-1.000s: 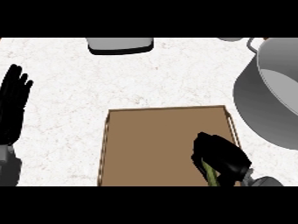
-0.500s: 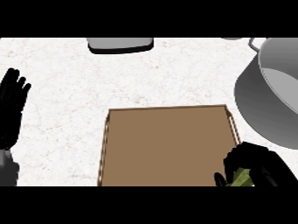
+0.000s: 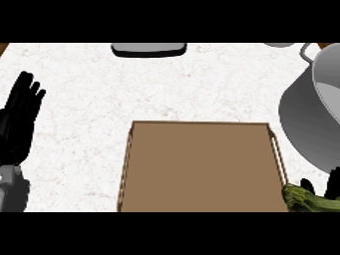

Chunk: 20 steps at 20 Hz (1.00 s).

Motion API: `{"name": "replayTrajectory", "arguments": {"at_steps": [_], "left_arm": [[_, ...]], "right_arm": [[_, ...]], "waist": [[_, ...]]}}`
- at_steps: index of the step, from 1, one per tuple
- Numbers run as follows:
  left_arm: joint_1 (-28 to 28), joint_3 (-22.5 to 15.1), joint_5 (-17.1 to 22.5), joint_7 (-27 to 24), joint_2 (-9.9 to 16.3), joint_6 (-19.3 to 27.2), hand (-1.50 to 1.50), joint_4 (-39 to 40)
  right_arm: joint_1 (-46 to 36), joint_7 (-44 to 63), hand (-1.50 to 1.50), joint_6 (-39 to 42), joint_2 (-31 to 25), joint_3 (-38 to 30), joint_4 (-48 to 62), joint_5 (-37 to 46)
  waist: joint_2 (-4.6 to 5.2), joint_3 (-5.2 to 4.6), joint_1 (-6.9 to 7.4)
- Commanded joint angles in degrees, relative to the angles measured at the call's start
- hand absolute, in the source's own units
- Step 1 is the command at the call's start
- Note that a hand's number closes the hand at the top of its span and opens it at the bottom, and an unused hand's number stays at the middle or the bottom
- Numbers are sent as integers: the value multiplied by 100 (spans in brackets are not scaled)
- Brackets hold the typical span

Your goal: Pick the squash from the tray and place it in the pot

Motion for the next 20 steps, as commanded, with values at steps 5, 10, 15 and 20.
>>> {"name": "replayTrajectory", "arguments": {"at_steps": [5, 10, 15, 20], "left_arm": [[-90, -123, -137, -242, -163, 4, 0, 314], [-145, -145, -108, -75, -192, -21, 0, 144], [42, -217, -204, 175, -178, 12, 0, -338], [-316, -2, 22, 71, -21, -190, 0, 102]], "right_arm": [[-859, 462, 150, 721, -250, -1932, -107, -1971], [-1760, 348, 150, 816, -788, -2701, 1386, -2665], [-2254, -490, 150, 232, -909, -2919, 2902, -2503], [-2157, -1141, 150, -866, -1686, -2660, 3502, -159]], "waist": [[26, 3, 53], [27, 5, 150], [31, 8, 207], [102, 10, 318]]}}
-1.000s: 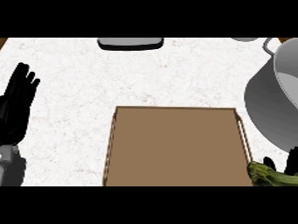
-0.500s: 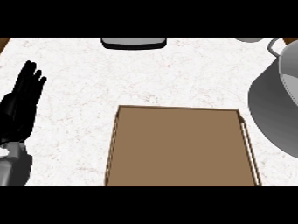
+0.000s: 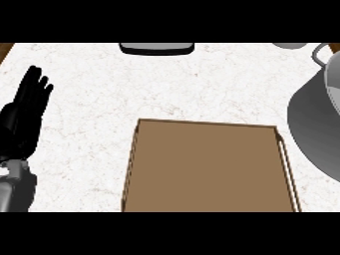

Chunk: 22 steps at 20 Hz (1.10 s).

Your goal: Pick the squash from the tray and place it in the pot

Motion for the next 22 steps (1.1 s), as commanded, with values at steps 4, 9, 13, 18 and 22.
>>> {"name": "replayTrajectory", "arguments": {"at_steps": [4, 9, 13, 18, 22], "left_arm": [[-134, 52, -76, -92, 54, -39, 0, 200], [109, 89, 68, -2, 79, -188, 0, -95], [-28, 0, -22, -217, -65, -127, 0, 215], [-149, 59, 37, -77, 0, -148, 0, 234], [-144, -50, -97, -216, -100, -73, 0, 290]], "right_arm": [[-733, -970, 150, -1228, -583, 103, 2366, 1230], [-1210, -1790, 150, -1937, -613, 152, 4209, 1316], [-1290, -1457, -150, -1260, -538, 75, 4549, 954], [-1543, -1618, -150, -378, -457, -23, 4753, 248], [-1777, -1921, -150, -71, -258, -319, 4818, -413]], "waist": [[-3, 1, 21], [-5, 6, 68], [18, 7, 63], [12, 14, 101], [18, 24, 110]]}}
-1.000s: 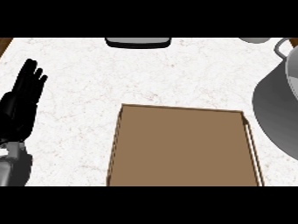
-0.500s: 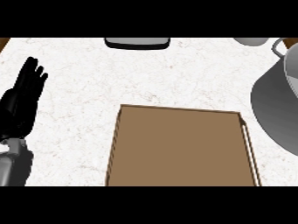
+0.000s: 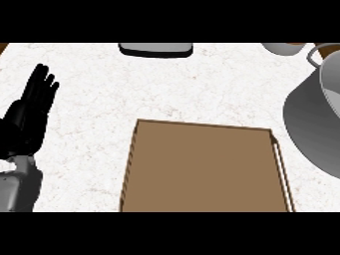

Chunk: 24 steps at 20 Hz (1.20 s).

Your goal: Pick the squash from the tray and place it in the pot

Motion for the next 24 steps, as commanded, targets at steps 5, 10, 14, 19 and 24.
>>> {"name": "replayTrajectory", "arguments": {"at_steps": [5, 10, 14, 19, 24], "left_arm": [[-51, 132, 62, 94, 101, -12, 0, -16], [-21, 41, -17, 76, -90, 144, 0, 13], [121, 178, 49, -32, 105, -30, 0, -9], [95, 115, 47, 303, 91, 34, 0, -314], [-56, 90, 40, 313, 78, -3, 0, -213]], "right_arm": [[-454, -484, -150, 509, 426, -1065, 675, -1680], [-382, -513, -150, 1161, -31, -1640, 1108, -2377], [-298, -761, -150, 1669, -634, -1946, 1659, -2684], [-117, -1183, -150, 2433, -1633, -2216, 2661, -2885], [-2, -2080, -150, 2861, -2338, -2065, 3784, -2677]], "waist": [[117, 311, 24], [128, 304, -73], [136, 303, -25], [127, 304, 3], [143, 307, 22]]}}
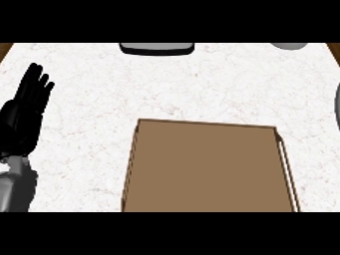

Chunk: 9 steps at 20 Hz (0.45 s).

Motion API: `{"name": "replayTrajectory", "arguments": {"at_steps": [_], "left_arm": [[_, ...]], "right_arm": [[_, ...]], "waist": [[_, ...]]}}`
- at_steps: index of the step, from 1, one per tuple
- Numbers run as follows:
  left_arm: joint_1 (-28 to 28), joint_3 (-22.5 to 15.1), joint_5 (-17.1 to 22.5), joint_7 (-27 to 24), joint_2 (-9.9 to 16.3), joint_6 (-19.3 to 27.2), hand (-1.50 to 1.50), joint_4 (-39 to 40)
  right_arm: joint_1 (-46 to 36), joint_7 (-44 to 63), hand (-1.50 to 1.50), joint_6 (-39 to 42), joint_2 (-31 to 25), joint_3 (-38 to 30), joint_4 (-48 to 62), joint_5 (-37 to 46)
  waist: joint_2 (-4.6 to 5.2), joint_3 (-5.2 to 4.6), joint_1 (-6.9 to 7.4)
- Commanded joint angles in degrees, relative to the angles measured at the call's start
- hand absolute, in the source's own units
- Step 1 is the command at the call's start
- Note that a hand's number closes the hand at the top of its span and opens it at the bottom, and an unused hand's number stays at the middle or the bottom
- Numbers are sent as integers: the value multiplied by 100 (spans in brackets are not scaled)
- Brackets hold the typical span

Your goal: Pick the squash from the tray and place it in the pot

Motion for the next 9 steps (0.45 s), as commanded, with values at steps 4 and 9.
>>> {"name": "replayTrajectory", "arguments": {"at_steps": [4, 9], "left_arm": [[136, -101, -82, -277, -139, -38, 0, 104], [191, -90, -83, -119, -110, -6, 0, -109]], "right_arm": [[-19, -1074, -150, 67, -580, 233, 1286, 220], [199, -1344, -150, 330, -858, 266, 1566, 198]], "waist": [[22, 58, 36], [25, 73, 73]]}}
